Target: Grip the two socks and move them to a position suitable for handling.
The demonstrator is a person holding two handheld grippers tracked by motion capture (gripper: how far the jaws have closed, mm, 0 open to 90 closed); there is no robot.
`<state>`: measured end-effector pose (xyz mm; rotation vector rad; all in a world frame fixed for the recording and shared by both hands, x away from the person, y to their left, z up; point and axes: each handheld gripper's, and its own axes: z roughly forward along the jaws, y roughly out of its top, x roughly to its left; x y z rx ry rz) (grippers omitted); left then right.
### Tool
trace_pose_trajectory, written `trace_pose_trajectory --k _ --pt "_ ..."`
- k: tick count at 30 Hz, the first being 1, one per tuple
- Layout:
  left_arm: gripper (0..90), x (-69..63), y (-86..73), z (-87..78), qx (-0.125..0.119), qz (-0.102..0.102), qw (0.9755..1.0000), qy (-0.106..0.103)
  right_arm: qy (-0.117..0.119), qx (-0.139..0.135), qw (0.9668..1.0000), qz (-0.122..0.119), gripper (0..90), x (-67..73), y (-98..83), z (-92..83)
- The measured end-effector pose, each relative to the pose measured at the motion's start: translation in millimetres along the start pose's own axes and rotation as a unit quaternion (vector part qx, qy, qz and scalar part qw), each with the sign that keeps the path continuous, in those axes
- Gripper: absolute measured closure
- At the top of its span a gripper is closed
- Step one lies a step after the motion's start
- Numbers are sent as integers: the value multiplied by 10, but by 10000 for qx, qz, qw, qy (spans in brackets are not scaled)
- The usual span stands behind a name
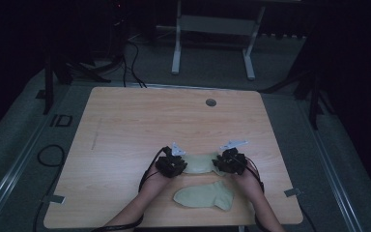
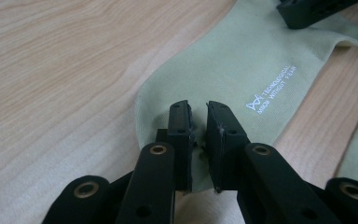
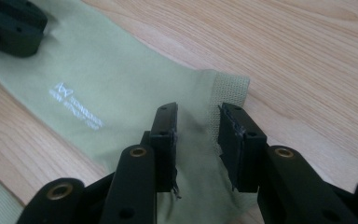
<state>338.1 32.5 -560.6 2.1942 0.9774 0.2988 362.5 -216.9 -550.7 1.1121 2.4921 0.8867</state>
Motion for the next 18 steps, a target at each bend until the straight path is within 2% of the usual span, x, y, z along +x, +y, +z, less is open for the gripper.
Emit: trace_pose_trajectory --k 5,8,9,12,14,15,17,18 --pt "798 8 37 31 10 18 10000 43 -11 -24 10000 -5 671 -81 -12 -4" --pt "796 3 47 39 -5 -24 10000 5 -11 2 10000 -45 642 -78 7 9" --pt "772 3 52 31 -16 -73 9999 -76 -19 47 10000 -45 629 -70 20 8" --pt "709 -35 70 -45 -105 -61 9998 -139 -15 63 10000 -58 600 -40 50 -33" --pt "677 -74 71 -166 -203 -88 9996 -200 49 -59 10000 -58 578 -15 53 -96" --pt "623 -74 71 -166 -203 -88 9996 -200 49 -59 10000 -58 578 -15 53 -96" --pt "617 -105 67 -254 -213 -34 9995 -236 122 -178 9998 -44 550 29 39 -198" --pt "580 -126 61 -303 -225 -40 9994 -276 161 -214 9996 -20 546 49 29 -242"
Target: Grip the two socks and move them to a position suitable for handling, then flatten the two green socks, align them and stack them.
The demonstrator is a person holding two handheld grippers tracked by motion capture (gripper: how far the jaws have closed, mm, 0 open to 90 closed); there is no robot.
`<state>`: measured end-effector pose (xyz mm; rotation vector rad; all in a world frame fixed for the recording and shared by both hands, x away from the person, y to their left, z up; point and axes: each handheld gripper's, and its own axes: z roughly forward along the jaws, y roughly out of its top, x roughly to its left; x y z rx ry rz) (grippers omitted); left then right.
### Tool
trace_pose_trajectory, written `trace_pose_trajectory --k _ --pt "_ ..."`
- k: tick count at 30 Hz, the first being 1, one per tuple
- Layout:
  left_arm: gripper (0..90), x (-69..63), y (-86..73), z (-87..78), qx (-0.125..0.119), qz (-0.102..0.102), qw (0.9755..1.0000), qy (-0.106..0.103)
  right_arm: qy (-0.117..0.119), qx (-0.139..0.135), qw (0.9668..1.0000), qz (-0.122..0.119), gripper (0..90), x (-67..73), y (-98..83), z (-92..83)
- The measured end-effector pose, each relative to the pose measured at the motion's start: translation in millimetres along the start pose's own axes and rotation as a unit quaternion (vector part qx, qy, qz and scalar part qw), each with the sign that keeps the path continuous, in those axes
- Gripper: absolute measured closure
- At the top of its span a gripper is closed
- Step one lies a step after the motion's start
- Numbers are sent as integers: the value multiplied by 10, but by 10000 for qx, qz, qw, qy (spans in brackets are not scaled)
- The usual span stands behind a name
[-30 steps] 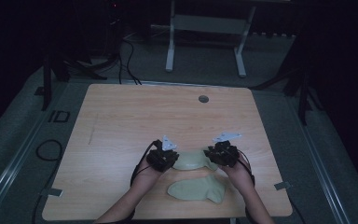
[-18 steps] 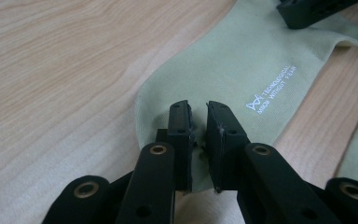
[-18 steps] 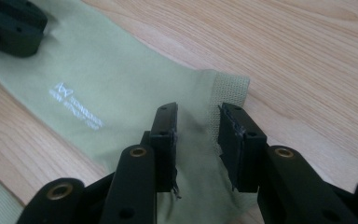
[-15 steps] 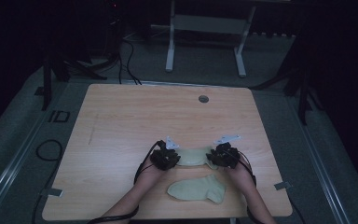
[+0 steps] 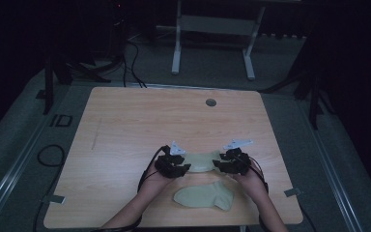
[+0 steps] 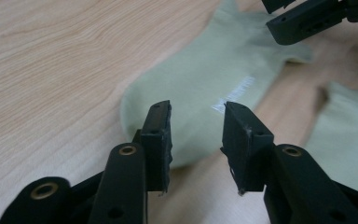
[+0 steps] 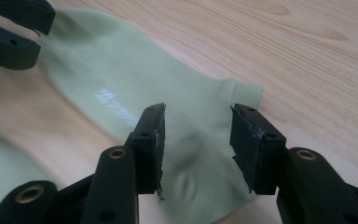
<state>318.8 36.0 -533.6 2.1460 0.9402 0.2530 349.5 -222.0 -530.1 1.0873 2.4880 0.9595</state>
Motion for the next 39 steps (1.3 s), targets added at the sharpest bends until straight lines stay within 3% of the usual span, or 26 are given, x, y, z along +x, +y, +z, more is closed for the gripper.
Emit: trace_pose_trajectory --k 5,10,19,24,26,28,34,39 --pt "503 -126 -81 -232 86 113 9998 -126 40 -146 9997 -187 546 136 -95 -264" --pt "492 -221 -267 -347 298 93 9991 -297 97 -124 9997 -175 551 246 -305 -468" --pt "511 -312 -510 -358 494 16 9980 -384 199 131 9997 -59 565 387 -708 -546" --pt "571 -361 -567 -331 604 139 9974 -366 138 283 9995 -54 582 418 -809 -484" --pt "614 -375 -583 -325 632 186 9974 -303 56 381 9991 -182 584 460 -837 -445" --pt "629 -376 -596 -323 663 194 9972 -273 12 351 9991 -227 621 488 -852 -439" --pt "837 -421 -660 -286 713 326 9967 -221 17 323 9991 -280 815 535 -858 -443" --pt "871 -418 -669 -292 612 273 9976 -180 43 299 9993 -231 840 542 -856 -453"
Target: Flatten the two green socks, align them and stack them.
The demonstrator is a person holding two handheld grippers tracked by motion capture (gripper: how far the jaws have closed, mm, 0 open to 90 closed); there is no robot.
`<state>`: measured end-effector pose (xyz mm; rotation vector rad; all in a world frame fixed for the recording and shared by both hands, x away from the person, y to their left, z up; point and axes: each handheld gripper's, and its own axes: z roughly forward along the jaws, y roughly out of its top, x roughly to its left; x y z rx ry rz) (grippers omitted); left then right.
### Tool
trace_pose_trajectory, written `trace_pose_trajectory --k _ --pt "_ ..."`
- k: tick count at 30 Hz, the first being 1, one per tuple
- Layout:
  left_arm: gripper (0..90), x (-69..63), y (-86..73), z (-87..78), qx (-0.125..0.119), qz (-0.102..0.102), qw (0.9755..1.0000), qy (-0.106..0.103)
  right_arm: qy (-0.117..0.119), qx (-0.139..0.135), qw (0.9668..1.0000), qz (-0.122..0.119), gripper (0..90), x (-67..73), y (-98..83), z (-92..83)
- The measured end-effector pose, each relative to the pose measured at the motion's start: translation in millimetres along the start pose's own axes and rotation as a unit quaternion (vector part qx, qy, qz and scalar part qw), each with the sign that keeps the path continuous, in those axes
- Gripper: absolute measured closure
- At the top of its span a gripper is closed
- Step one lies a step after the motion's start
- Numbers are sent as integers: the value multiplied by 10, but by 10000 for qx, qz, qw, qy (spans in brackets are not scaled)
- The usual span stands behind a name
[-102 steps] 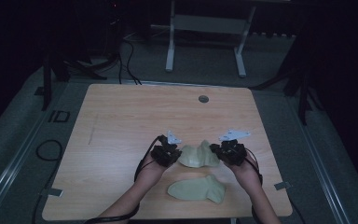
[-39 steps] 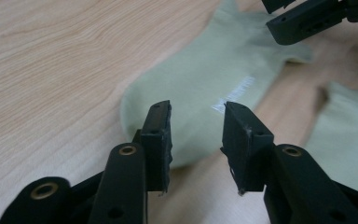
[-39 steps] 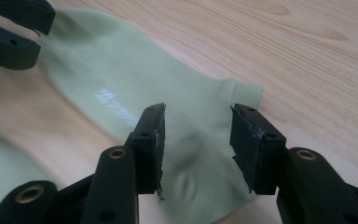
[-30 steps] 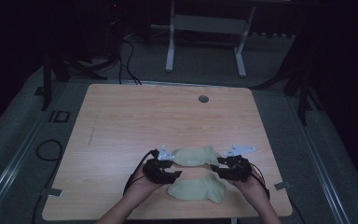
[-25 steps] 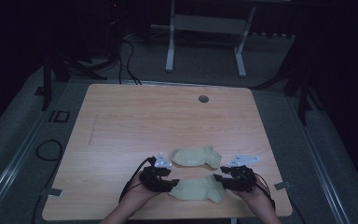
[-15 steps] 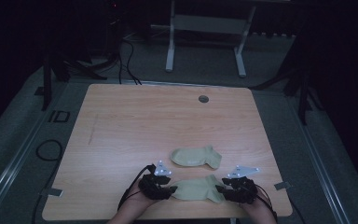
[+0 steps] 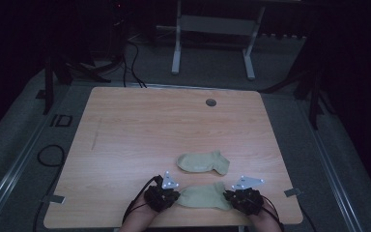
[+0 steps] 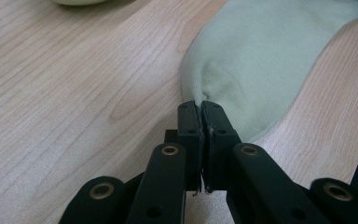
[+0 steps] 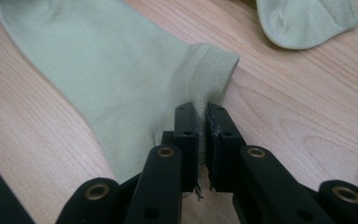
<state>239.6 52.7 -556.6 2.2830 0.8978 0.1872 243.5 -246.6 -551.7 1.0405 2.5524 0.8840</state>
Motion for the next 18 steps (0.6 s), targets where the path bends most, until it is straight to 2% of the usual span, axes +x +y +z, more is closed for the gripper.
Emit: trace_pose_trajectory --k 6,10,14,16,18 --pt "876 62 125 -153 -316 -140 9994 -37 59 -414 9989 201 847 -63 106 -201" --pt "876 116 292 -284 -534 -120 9985 77 -34 -724 9972 169 847 -115 267 -370" --pt "876 239 510 -378 -628 -139 9978 164 -143 -834 9964 77 847 -208 455 -447" --pt "876 316 619 -388 -614 -188 9978 150 -193 -847 9962 84 846 -282 546 -440" --pt "876 373 723 -376 -571 -145 9979 262 -202 -816 9964 122 847 -371 636 -410"
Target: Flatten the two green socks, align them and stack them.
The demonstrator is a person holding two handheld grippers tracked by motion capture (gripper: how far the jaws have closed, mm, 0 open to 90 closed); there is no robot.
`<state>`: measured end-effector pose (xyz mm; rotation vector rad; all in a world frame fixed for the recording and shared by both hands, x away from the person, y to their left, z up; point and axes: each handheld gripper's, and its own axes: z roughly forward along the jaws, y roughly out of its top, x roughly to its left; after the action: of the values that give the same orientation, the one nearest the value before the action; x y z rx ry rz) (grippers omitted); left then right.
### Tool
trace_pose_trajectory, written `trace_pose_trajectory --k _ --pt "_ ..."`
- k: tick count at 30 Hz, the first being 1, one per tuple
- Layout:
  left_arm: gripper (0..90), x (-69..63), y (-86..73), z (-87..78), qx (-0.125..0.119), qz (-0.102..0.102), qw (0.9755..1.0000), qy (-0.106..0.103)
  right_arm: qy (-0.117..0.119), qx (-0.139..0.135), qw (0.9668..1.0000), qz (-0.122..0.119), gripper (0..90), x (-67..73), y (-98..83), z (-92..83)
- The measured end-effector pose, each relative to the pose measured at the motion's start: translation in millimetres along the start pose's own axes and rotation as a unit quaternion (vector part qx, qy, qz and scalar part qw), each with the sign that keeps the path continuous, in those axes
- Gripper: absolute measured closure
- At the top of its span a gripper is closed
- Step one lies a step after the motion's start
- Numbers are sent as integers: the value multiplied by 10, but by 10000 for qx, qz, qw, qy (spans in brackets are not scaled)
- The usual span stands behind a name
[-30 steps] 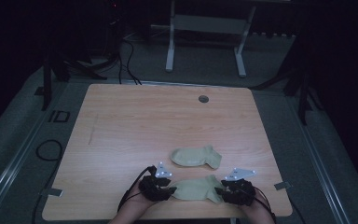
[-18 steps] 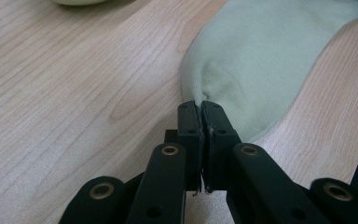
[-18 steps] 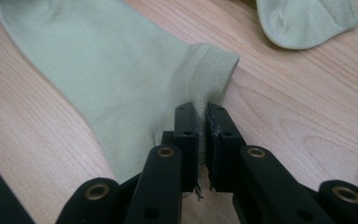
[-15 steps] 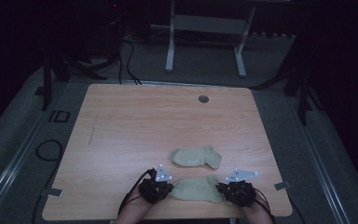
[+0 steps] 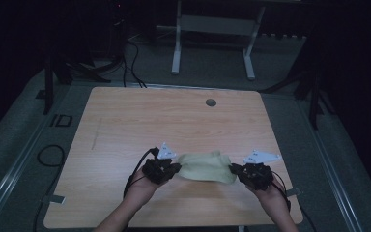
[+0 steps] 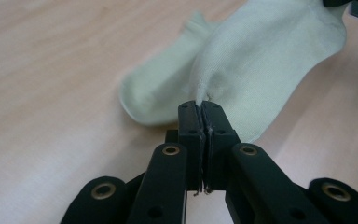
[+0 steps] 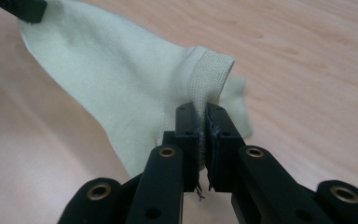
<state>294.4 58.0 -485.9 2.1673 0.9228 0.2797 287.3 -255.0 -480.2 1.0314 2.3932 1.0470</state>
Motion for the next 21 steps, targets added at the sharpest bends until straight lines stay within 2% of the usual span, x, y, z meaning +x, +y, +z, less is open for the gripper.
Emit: trace_pose_trajectory --k 3,7,8,11,12,14,18,20,21 --pt "876 79 118 70 108 -6 9999 74 -30 58 10000 63 847 -110 107 87" --pt "875 158 174 213 260 -58 9996 99 -52 222 9996 139 846 -221 162 240" --pt "875 174 172 258 330 -27 9993 146 -48 278 9995 165 846 -252 156 290" --pt "875 246 145 401 487 -106 9987 123 20 474 9983 350 846 -350 109 453" --pt "875 246 145 401 487 -106 9987 123 20 474 9983 350 846 -350 109 453" --pt "875 293 114 506 565 -193 9982 86 6 655 9970 417 845 -397 55 589" --pt "874 342 81 624 697 -209 9973 75 -4 776 9959 472 845 -426 0 722" --pt "872 360 64 660 677 -280 9973 106 -31 815 9956 461 845 -427 -9 751" --pt "871 380 42 702 740 -310 9968 69 -51 875 9950 478 844 -448 -35 833"
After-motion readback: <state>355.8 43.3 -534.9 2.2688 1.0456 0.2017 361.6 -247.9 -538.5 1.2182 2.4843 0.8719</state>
